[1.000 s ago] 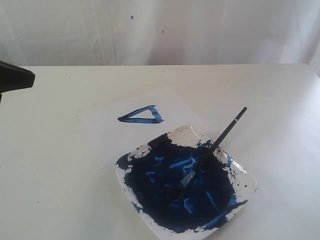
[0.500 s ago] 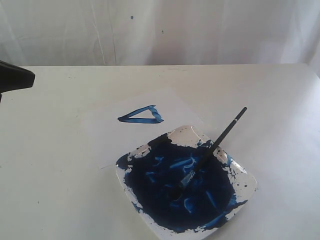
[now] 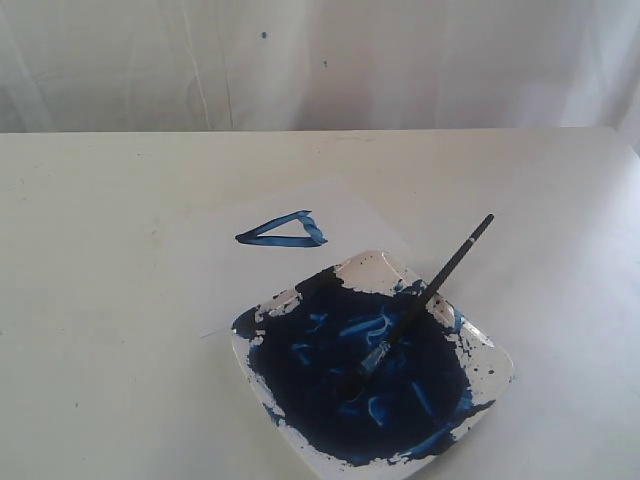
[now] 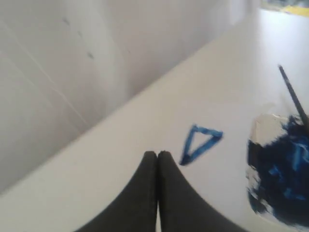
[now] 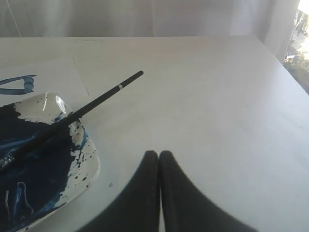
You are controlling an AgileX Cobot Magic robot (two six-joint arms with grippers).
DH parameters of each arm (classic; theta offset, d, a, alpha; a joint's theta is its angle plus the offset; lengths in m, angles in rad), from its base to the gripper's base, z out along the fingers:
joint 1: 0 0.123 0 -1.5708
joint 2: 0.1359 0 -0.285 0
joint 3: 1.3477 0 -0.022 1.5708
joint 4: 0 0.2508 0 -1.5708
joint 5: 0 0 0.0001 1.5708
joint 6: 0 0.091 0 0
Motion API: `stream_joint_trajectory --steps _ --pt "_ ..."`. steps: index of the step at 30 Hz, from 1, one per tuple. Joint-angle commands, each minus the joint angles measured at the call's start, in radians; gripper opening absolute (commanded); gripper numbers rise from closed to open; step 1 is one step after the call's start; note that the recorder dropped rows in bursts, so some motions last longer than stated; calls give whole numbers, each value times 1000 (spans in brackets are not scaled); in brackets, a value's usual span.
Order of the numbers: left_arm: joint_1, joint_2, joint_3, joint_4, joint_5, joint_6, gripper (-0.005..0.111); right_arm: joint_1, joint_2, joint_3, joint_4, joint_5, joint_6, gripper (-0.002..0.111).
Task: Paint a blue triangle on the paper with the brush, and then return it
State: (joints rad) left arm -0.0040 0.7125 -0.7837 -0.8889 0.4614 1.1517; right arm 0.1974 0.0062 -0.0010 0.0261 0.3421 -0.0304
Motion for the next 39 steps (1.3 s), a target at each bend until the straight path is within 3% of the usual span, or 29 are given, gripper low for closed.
stream_joint_trajectory --steps 1,8,15,17,20,22,33,39 --pt "2 -288 75 -15 -138 0 0 1 -6 1 3 -6 1 0" --pt "2 -564 147 -15 -115 -52 0 1 -6 1 3 -6 1 0" --pt "2 -566 173 -13 -113 -376 0 1 -6 1 3 -6 1 0" --pt "2 -561 214 169 -159 -616 0 1 -6 1 3 -6 1 0" --pt "2 -561 310 610 -213 -1216 0 1 -6 1 3 -6 1 0" --pt "2 -561 388 824 -252 -1456 0 1 -6 1 3 -6 1 0" --pt "2 -713 763 848 -278 -1386 0 1 -6 1 3 -6 1 0" --pt "21 -713 784 824 -221 -1352 0 1 -6 1 3 -6 1 0"
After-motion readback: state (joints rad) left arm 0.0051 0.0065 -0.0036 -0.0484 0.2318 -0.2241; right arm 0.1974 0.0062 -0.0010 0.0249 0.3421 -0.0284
